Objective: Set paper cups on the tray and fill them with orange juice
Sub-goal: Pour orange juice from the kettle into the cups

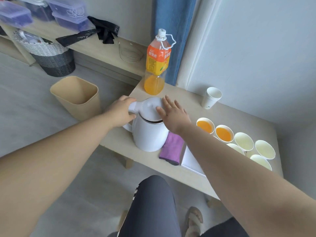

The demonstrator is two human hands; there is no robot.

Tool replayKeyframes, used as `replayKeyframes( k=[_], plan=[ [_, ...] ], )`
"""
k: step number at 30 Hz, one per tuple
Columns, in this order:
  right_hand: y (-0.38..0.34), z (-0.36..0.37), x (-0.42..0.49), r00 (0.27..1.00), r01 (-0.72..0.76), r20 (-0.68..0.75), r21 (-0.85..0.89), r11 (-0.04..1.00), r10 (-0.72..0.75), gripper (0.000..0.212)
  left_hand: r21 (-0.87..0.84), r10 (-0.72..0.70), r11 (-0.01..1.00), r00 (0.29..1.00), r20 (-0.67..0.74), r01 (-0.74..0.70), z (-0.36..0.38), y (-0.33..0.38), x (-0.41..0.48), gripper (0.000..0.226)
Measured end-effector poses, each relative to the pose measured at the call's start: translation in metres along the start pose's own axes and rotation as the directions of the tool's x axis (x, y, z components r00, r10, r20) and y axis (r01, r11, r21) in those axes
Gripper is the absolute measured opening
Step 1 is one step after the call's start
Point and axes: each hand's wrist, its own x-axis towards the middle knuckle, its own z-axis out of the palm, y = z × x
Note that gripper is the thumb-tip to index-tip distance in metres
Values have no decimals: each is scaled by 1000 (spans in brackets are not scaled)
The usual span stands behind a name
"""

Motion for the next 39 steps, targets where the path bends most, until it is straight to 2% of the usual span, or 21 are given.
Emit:
replayKeyframes(
  k=[3, 7, 9, 11, 13, 15, 17, 19, 21, 23, 26, 28, 31, 32, 35, 37, 39],
  plan=[
    [5, 12, 3, 998, -19, 59, 37, 999, 17, 63, 52, 12, 999, 998, -59, -9, 2, 1, 1, 52],
    [8, 17, 3, 999, -16, 53, 139, 990, 8, 67, 43, 7, 999, 994, -110, -2, 3, 2, 2, 42],
    [9, 22, -3, 999, -11, -29, 275, 961, 20, 68, 65, -4, 998, 991, -136, 13, 1, 3, 0, 34],
    [8, 31, -15, 982, 4, -171, 450, 893, 81, 65, 110, -13, 993, 990, -138, 28, -1, 4, -4, 31],
    [2, 41, -30, 934, 20, -302, 579, 815, 191, 52, 158, -29, 986, 991, -129, 49, -4, 5, -11, 32],
    [-8, 51, -43, 890, 14, -363, 625, 780, 275, 37, 175, -72, 980, 989, -129, 94, -4, 6, -20, 31],
    [-19, 58, -52, 905, -20, -294, 692, 722, 307, 26, 164, -136, 974, 983, -124, 155, -3, 6, -30, 31],
    [-30, 65, -57, 946, -77, -141, 778, 623, 293, 18, 134, -197, 968, 973, -117, 212, 0, 7, -40, 35],
    [-41, 72, -60, 974, -129, -7, 806, 577, 228, 23, 110, -242, 961, 965, -99, 253, 3, 10, -53, 42],
    [-51, 78, -63, 984, -160, 86, 810, 563, 157, 36, 25, -269, 962, 961, -61, 270, 7, 15, -64, 44],
    [-60, 85, -68, 980, -195, 150, 834, 517, 127, 44, -247, -274, 931, 962, 11, 268, 16, 18, -79, 46],
    [-60, 91, -73, 981, -190, 144, 844, 502, 129, 45, -404, -261, 876, 963, 63, 263, 22, 20, -84, 39],
    [-53, 94, -81, 977, -167, 70, 835, 523, 200, 35, -558, -301, 747, 932, 200, 361, 26, 23, -88, 25],
    [-50, 95, -84, 974, -157, 37, 823, 546, 225, 28, -588, -339, 712, 921, 191, 384, 27, 22, -87, 24],
    [-39, 96, -88, 954, -138, -43, 815, 562, 296, 14, -657, -472, 665, 881, 0, 356, 32, 12, -76, 17],
    [-33, 96, -88, 926, -147, -88, 811, 565, 367, 13, -718, -482, 610, 876, -2, 334, 34, 11, -70, 46],
    [-28, 96, -86, 898, -153, -128, 805, 573, 420, 16, -747, -432, 585, 901, 42, 315, 40, 14, -64, 74]
  ],
)
